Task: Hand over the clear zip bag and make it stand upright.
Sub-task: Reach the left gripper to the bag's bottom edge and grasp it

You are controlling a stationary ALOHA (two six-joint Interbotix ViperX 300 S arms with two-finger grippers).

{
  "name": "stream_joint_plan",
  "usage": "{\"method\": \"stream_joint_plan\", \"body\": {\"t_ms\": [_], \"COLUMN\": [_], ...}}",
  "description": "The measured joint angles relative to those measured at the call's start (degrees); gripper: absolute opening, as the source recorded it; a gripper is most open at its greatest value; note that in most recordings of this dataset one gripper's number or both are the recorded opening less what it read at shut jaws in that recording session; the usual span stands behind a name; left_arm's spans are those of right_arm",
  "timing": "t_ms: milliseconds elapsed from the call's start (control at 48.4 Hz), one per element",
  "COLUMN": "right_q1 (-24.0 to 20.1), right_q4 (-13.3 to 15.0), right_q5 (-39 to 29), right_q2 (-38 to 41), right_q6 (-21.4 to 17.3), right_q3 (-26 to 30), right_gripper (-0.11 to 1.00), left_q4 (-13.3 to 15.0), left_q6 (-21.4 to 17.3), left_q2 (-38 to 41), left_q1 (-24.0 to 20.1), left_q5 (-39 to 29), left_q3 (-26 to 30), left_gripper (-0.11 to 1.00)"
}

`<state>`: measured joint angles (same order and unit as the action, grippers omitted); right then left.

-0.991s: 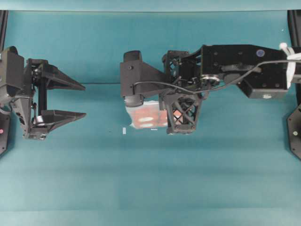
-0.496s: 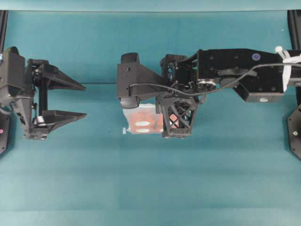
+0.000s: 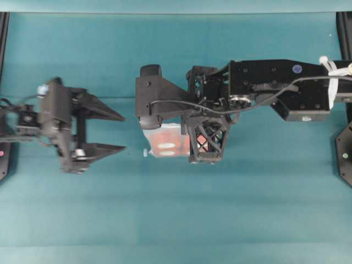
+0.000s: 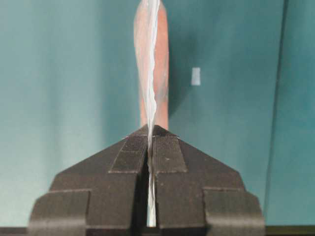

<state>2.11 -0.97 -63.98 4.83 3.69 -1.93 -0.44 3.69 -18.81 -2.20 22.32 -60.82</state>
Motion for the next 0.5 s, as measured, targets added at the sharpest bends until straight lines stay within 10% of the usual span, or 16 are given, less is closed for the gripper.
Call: {"method": "stream_joint_plan", "body": {"t_ms": [496], "right_q1": [0.0], "right_q4": [0.0], "right_q5": [0.53], "right_q2": [-0.09], "right_q6": [-0.09], "right_q3": [-0.35], "right_gripper": [0.0], "left_q4": [0.0], "left_q6": [6.15], "left_q2": [16.52], "left_q1": [0.35], "left_q5": [15.12], "left_q3": [3.78], "left_gripper": [0.89]}}
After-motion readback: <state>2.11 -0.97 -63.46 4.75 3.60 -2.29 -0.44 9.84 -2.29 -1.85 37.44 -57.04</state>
